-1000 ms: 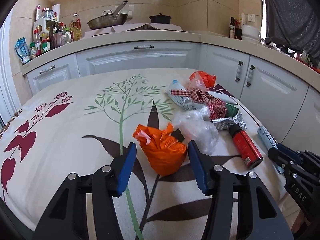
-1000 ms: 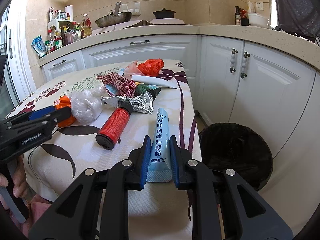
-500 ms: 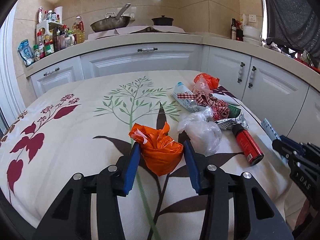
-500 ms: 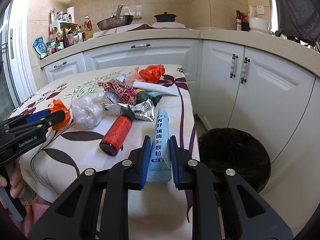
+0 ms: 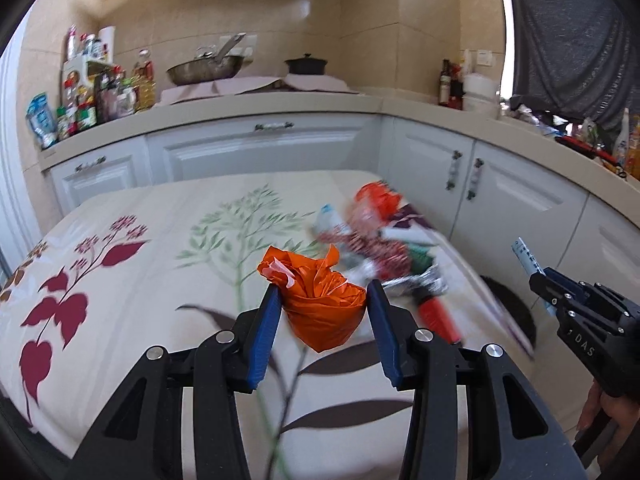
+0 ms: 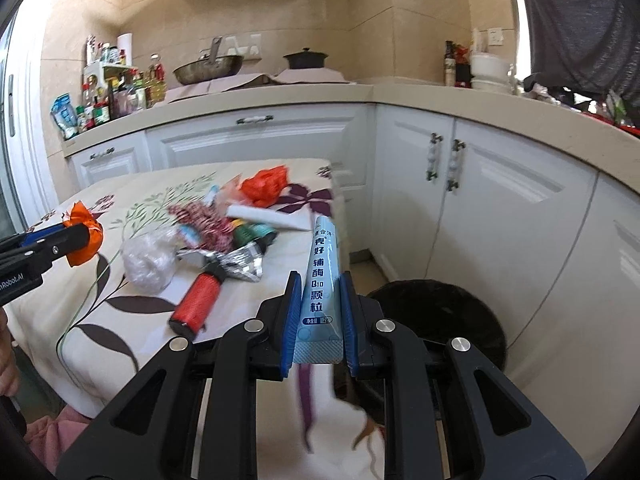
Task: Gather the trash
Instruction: 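Carry the orange bag and tube over the black wastebasket with both tools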
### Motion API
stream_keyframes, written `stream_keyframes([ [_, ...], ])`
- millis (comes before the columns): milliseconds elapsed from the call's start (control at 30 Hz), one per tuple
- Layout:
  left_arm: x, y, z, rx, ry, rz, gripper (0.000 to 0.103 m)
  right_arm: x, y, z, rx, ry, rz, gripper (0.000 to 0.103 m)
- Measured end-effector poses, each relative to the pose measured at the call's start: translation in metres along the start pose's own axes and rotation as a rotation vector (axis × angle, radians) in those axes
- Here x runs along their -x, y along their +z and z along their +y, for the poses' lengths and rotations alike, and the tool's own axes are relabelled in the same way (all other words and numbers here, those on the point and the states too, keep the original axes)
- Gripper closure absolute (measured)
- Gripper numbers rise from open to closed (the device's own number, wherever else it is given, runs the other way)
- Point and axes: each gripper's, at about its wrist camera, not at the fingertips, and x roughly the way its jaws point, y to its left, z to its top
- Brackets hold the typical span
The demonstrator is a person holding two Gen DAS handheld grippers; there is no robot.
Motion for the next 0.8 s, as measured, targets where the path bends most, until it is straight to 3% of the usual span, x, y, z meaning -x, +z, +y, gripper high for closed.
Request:
stream_keyframes([
  [500, -0.024, 0.021, -0.092, -0.112, -0.171, -0.022, 0.059, 0.016, 0.01, -0.081, -0.05, -0.157, -0.059, 0.084],
  [800, -0.037, 0.029, -0.139, -0.146, -0.187, -0.032, 0.059, 0.016, 0.011, -0.119, -0.084, -0.19, -0.072, 0.084],
])
